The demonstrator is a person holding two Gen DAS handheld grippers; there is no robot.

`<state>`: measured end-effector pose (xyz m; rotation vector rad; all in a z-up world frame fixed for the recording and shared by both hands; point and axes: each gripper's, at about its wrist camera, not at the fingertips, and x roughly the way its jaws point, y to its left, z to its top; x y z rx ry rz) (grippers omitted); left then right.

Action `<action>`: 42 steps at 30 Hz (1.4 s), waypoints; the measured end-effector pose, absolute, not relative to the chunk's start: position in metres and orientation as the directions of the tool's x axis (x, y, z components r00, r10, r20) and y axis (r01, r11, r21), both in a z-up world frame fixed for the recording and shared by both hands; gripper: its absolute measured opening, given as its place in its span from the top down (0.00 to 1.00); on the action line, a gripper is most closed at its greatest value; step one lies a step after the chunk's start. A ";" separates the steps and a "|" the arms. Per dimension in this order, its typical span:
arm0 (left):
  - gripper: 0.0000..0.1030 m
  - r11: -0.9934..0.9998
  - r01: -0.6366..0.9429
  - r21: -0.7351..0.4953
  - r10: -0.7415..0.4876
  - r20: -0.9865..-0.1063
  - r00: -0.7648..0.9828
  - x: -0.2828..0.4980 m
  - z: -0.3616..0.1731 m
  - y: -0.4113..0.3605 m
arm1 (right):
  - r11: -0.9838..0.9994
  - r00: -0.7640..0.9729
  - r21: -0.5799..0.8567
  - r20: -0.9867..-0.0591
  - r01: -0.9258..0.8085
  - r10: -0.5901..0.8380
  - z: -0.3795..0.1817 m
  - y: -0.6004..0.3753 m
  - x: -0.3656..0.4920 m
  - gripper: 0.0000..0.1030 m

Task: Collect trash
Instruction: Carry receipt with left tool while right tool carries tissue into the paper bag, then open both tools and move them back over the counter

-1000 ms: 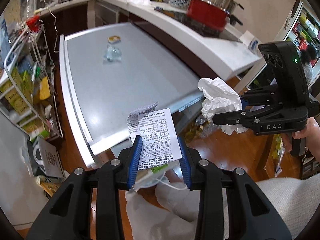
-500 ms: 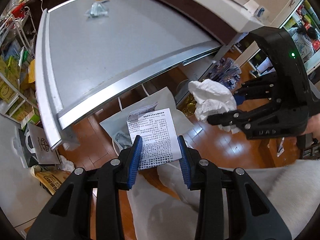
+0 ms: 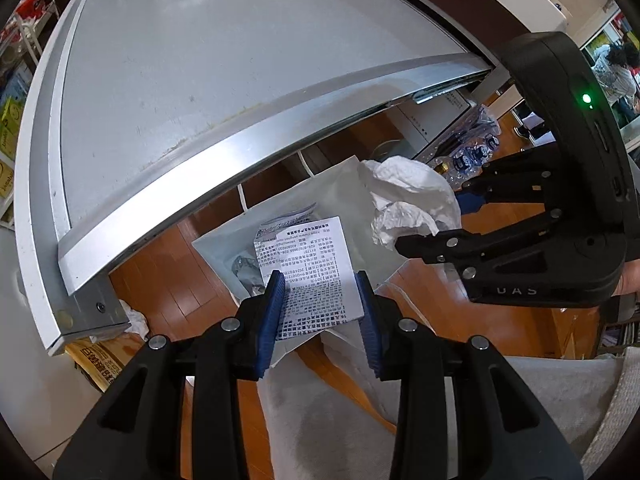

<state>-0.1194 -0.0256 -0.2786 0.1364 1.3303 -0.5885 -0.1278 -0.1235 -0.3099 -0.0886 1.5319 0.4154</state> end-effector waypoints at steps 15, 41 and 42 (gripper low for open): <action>0.37 0.874 0.439 -0.210 -0.302 -0.941 0.152 -0.125 -0.256 -0.008 | 0.940 0.036 0.179 -0.980 -0.290 0.198 -0.277 -0.148 -0.131 0.29; 0.02 0.977 0.212 -0.030 -0.164 -0.741 0.652 -0.082 -0.085 0.029 | 0.975 0.774 0.005 -0.607 -0.222 0.180 -0.007 -0.158 -0.098 0.04; 0.02 0.979 0.200 -0.026 -0.153 -0.742 0.653 -0.077 -0.084 0.031 | 0.978 0.790 -0.003 -0.590 -0.208 0.166 -0.002 -0.158 -0.096 0.04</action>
